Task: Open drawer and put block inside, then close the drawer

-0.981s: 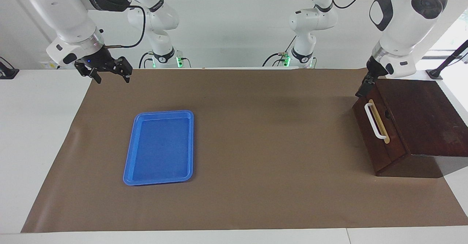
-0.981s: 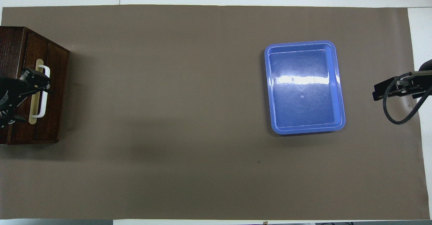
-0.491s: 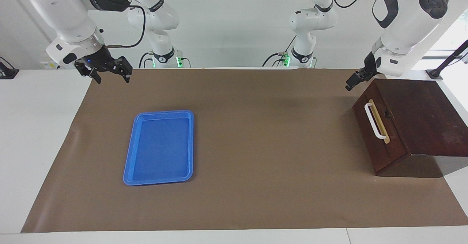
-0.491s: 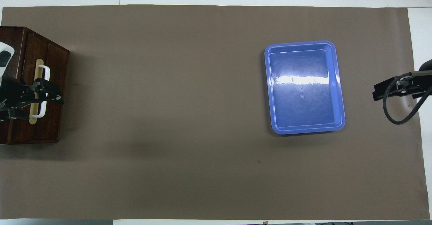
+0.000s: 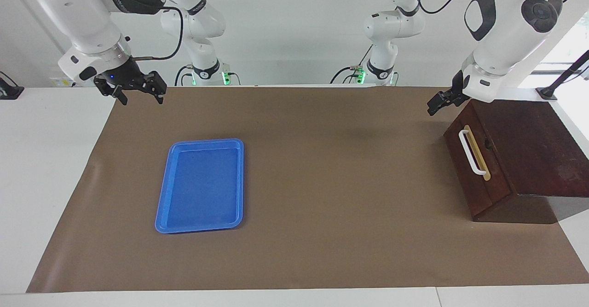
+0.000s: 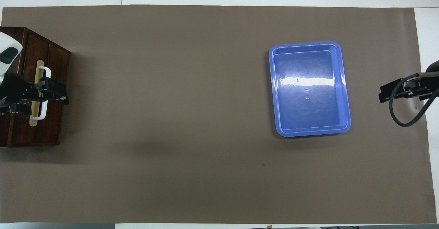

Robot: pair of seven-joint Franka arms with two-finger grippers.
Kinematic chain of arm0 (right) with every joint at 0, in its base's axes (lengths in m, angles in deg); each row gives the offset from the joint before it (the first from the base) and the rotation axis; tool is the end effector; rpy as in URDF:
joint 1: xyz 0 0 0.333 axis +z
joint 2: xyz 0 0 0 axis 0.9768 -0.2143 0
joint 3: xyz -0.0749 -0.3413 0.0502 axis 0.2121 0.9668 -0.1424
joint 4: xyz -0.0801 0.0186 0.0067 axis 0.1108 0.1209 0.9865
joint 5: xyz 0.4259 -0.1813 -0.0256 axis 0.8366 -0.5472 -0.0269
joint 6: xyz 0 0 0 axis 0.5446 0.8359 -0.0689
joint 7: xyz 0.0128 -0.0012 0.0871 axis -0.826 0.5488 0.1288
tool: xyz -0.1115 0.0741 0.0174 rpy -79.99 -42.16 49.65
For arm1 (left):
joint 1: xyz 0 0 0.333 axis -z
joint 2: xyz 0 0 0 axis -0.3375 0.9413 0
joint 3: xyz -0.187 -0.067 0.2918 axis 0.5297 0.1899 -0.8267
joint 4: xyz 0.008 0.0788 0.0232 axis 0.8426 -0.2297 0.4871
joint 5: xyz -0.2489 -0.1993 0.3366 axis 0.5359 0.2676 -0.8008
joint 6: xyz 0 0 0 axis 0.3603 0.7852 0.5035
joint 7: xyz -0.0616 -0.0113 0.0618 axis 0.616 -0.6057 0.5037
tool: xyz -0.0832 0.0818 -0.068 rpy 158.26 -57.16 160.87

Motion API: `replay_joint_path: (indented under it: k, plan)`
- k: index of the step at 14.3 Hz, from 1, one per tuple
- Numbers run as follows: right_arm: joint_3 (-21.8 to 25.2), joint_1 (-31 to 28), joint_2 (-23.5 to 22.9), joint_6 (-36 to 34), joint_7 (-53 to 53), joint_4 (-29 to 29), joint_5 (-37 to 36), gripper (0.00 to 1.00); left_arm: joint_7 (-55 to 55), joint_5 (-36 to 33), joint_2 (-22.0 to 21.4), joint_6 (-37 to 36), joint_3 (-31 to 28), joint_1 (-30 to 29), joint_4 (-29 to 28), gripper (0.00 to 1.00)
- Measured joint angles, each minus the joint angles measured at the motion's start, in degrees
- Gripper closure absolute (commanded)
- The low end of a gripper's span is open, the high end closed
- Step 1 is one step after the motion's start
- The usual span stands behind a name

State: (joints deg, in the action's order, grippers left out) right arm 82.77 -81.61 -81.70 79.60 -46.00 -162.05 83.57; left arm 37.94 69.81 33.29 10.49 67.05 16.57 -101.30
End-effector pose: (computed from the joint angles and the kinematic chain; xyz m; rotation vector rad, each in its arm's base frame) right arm 0.6120 -0.0183 0.6059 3.1213 0.0296 -0.1868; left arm 0.6035 -0.0455 0.5777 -3.1121 -0.3226 0.2426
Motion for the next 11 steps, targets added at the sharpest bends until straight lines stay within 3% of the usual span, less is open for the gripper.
replay_joint_path:
  k: [11]
  plan:
    - [0.05,0.00,0.02,0.00,0.00,0.00,0.00,0.00,-3.70,-0.24,0.04,-1.03,1.18,0.01,2.04,0.00]
